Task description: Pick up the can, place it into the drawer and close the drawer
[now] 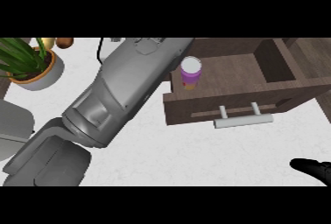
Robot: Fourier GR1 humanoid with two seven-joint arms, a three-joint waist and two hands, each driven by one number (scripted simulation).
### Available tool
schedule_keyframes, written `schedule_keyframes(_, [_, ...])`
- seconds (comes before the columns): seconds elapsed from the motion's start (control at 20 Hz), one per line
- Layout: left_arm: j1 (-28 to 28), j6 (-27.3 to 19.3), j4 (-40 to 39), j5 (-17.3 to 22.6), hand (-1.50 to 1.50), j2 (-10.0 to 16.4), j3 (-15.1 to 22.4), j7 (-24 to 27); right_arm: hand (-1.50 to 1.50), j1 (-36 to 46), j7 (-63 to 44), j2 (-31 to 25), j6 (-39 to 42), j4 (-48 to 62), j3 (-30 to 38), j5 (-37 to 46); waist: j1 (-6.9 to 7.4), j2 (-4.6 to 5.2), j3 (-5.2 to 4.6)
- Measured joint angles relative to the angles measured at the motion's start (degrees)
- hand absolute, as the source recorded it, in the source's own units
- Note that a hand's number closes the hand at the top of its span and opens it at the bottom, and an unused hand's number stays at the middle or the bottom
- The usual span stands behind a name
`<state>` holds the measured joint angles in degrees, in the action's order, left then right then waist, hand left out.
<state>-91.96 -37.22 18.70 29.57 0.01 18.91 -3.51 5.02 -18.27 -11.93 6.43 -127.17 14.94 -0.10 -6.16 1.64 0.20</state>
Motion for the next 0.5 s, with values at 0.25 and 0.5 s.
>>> schedule_keyframes(0.25, [-0.9,-0.3,-0.4,2.4,-1.5,0.0,-0.7,0.8,-1.5,3.5,2.4,-3.6,1.3,2.5,-2.6,6.6,0.64,0.23,-0.04])
schedule_keyframes(0.5, [-1.2,-0.2,-0.4,4.7,-1.5,0.0,-2.0,2.5,-1.5,5.3,6.2,-5.4,0.8,6.5,-7.0,16.2,1.65,0.2,-0.06])
